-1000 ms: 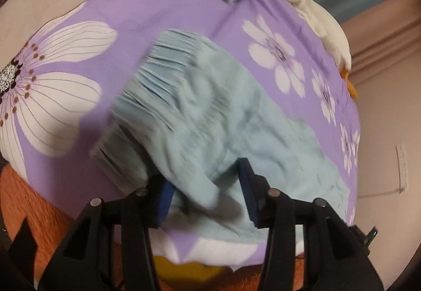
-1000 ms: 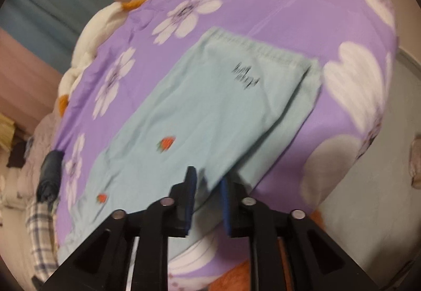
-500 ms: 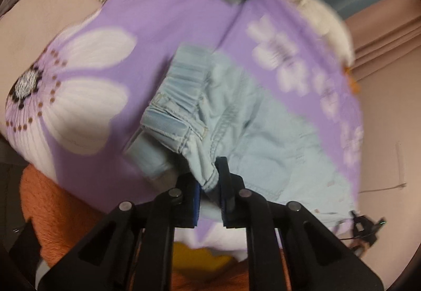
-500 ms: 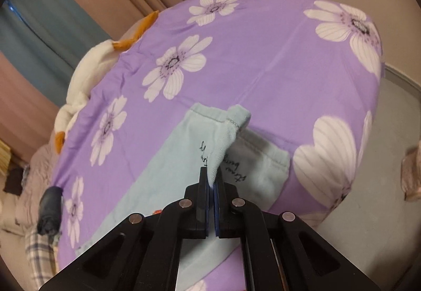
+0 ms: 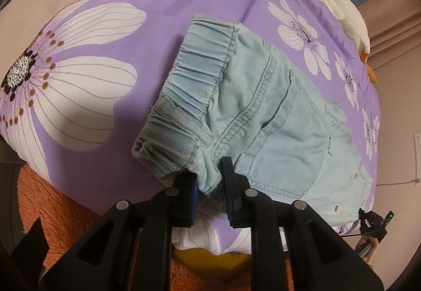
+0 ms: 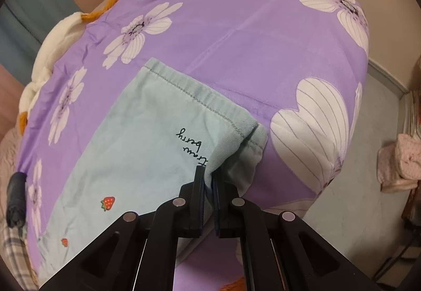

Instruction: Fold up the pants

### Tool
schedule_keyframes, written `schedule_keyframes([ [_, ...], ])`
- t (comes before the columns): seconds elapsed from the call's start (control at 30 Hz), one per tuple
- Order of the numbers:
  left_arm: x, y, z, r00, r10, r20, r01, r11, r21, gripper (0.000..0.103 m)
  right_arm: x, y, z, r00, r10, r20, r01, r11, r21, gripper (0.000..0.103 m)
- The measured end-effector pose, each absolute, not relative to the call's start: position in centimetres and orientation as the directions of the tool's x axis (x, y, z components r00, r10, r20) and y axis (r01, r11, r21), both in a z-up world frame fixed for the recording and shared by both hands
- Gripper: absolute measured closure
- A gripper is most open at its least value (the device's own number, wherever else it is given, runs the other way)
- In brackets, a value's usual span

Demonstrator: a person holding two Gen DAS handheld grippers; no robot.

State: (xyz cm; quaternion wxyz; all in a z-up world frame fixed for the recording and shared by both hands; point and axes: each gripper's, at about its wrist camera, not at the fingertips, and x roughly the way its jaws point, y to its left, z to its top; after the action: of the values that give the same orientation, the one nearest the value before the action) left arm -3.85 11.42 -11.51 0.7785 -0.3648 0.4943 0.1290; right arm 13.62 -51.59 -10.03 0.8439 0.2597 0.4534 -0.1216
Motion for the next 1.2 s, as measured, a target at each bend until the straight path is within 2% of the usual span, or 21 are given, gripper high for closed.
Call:
schedule_keyframes([
  [1.2,-4.4,11.86,-11.66,0.495,-0.182,-0.85,-0.554,0.687,-0.47,0.084,14.06,-51.47,-10.07,0.554,0.004,-0.833,0.45,0.84,0.304,0.1],
])
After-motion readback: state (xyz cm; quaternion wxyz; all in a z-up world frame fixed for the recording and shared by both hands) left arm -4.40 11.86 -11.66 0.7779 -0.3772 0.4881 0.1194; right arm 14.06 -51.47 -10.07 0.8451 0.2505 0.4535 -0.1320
